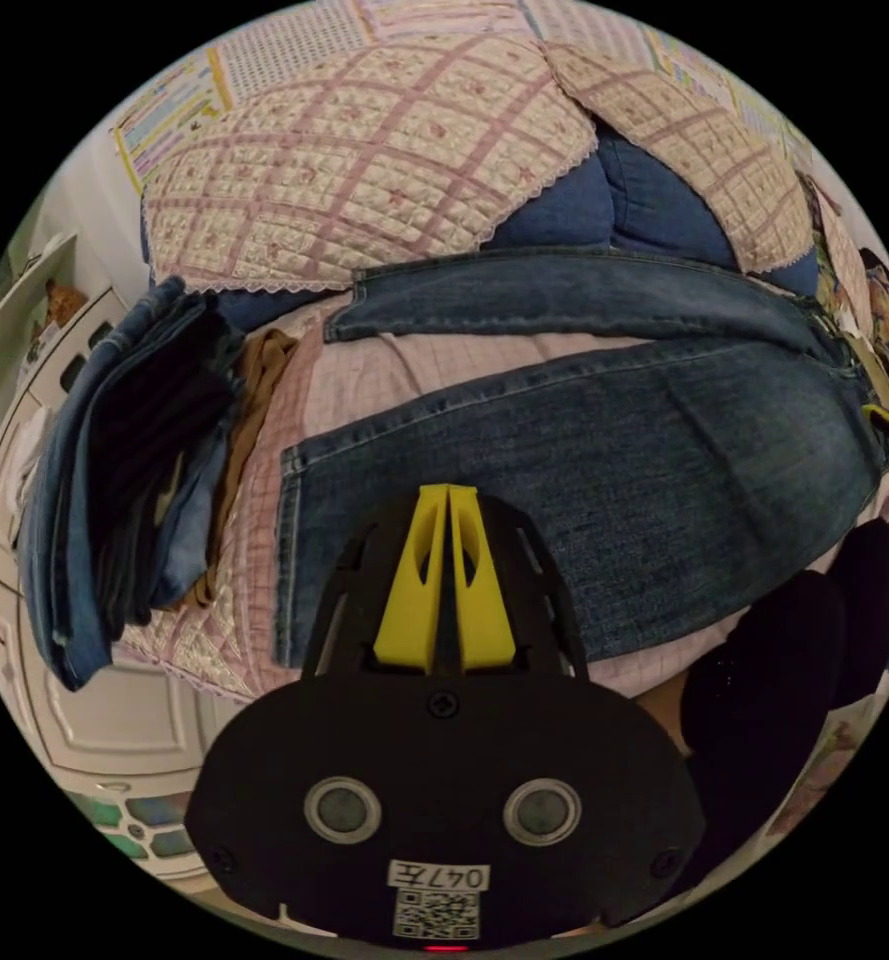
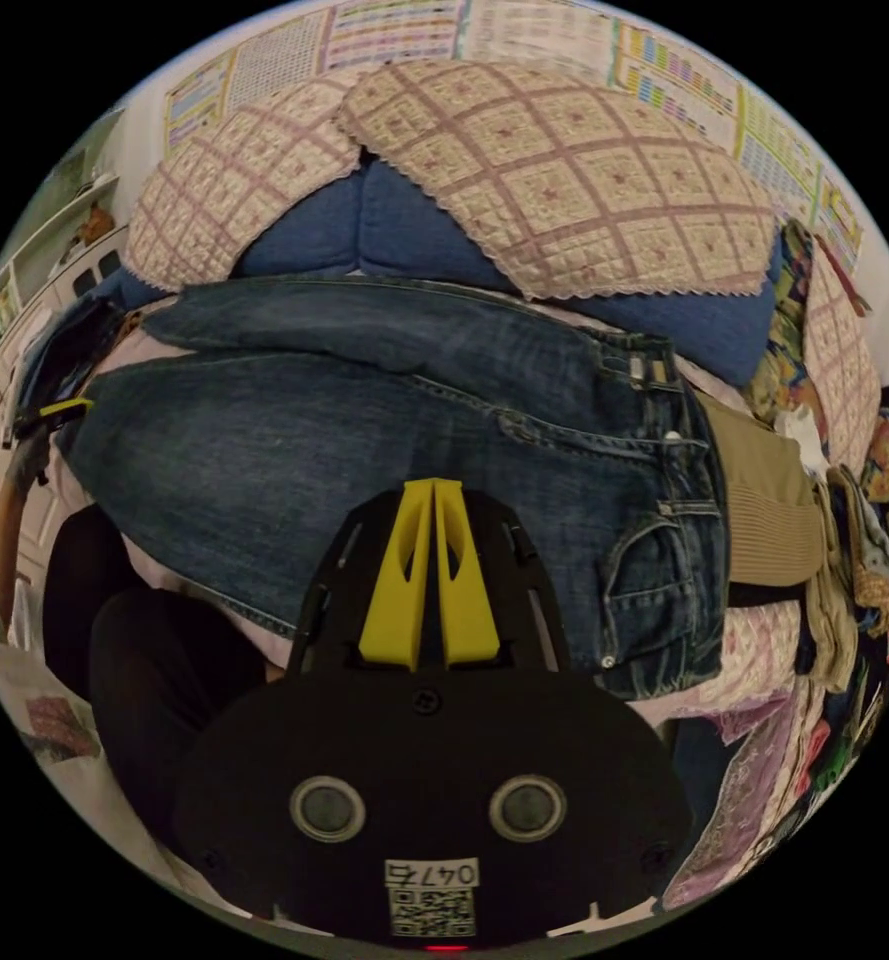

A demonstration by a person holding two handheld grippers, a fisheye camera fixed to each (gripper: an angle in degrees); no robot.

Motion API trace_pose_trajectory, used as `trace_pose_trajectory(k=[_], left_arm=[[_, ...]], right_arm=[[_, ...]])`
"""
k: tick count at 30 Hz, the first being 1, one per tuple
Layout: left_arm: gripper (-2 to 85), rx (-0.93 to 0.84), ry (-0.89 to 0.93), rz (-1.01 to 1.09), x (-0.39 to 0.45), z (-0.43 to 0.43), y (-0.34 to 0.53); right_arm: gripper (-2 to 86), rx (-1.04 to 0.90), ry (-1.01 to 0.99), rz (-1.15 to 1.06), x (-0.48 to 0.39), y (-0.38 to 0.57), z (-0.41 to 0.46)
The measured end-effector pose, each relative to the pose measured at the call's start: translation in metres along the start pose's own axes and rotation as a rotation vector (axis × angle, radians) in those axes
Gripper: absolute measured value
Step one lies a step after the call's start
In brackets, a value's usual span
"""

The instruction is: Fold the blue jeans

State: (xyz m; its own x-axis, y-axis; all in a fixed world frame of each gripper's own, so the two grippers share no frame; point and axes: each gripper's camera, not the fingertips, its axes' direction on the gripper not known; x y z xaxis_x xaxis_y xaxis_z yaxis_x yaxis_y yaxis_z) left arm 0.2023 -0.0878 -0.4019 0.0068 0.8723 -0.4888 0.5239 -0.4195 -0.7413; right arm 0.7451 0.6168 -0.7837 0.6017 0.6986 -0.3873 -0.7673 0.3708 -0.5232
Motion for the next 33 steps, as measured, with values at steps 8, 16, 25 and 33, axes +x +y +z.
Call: trace_pose_trajectory(k=[8, 16, 25, 33], left_arm=[[-0.9, 0.001, -0.084, -0.145, -0.073, -0.009, 0.09], [-0.9, 0.157, 0.204, 0.011, -0.019, -0.026, 0.139], [-0.8, 0.053, 0.248, -0.081, -0.073, 0.081, 0.192], [-0.9, 0.076, 0.122, -0.241, -0.224, 0.098, 0.255]], right_arm=[[-0.6, -0.072, 0.135, 0.038, -0.006, 0.014, -0.006], [-0.6, -0.005, -0.027, -0.013, -0.049, 0.007, -0.018], [-0.6, -0.037, -0.074, 0.024, -0.04, 0.005, -0.014], [-0.5, -0.006, 0.017, 0.06, -0.01, -0.005, -0.047]])
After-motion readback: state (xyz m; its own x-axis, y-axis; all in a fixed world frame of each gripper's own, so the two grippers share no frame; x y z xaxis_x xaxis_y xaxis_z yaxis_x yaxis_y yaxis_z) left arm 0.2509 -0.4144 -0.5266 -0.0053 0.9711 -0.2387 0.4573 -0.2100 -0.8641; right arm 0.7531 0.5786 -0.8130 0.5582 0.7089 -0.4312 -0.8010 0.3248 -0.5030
